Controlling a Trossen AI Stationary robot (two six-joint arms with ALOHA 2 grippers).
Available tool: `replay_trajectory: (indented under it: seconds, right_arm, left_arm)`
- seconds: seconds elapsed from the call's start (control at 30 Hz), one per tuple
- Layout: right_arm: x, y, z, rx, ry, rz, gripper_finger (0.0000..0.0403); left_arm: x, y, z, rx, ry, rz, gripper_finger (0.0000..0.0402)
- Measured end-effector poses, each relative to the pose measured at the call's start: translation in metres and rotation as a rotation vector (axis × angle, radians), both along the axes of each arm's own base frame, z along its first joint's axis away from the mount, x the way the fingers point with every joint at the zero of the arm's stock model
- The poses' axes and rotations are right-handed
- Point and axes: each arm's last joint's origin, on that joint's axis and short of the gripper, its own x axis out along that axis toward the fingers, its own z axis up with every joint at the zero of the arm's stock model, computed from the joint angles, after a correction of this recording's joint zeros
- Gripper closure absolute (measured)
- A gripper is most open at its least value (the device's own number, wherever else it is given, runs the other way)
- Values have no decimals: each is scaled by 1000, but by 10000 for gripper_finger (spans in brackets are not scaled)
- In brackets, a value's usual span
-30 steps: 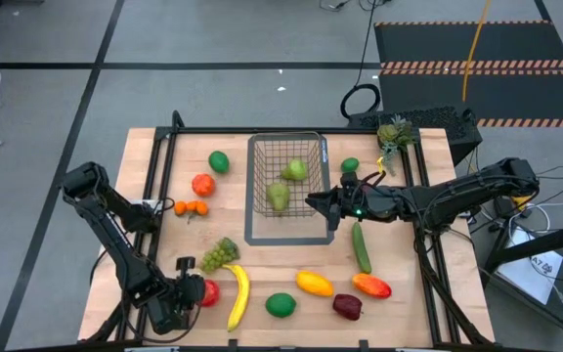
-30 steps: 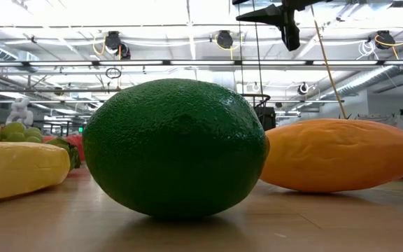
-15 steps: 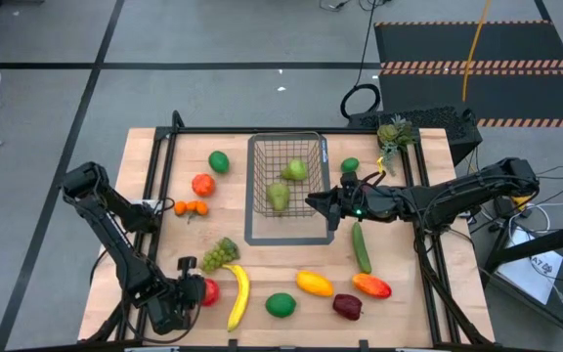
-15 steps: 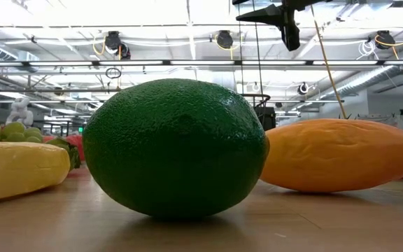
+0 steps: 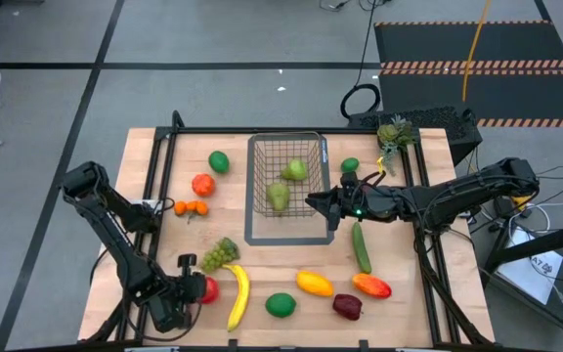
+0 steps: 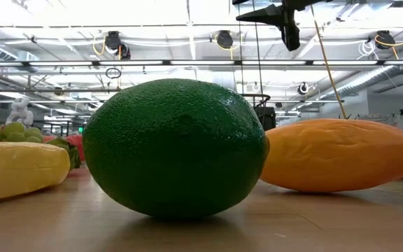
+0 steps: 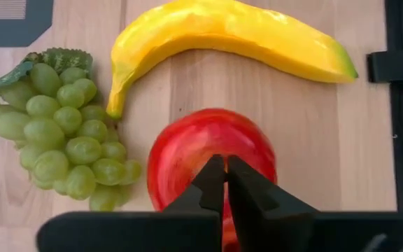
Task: Build produce basket
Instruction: Put the red apple into the gold wire basket
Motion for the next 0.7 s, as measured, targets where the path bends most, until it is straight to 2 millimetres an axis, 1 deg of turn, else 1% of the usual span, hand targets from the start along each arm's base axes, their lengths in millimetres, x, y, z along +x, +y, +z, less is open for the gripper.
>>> replay_trajectory:
  seconds: [0.23,0.37,0.47,0.7]
  right_arm:
    - [0,0,0,0,0,0,287]
    - [0,0,0,-2,1,0,287]
    - [0,0,-1,-49,20,8,287]
    - [-1,0,-4,-109,63,24,287]
  left_arm:
    - [6,4,0,-29,30,20,398]
    - [8,3,5,-50,64,12,400]
    - [13,3,14,-55,65,4,402]
    - [31,10,45,-62,52,43,401]
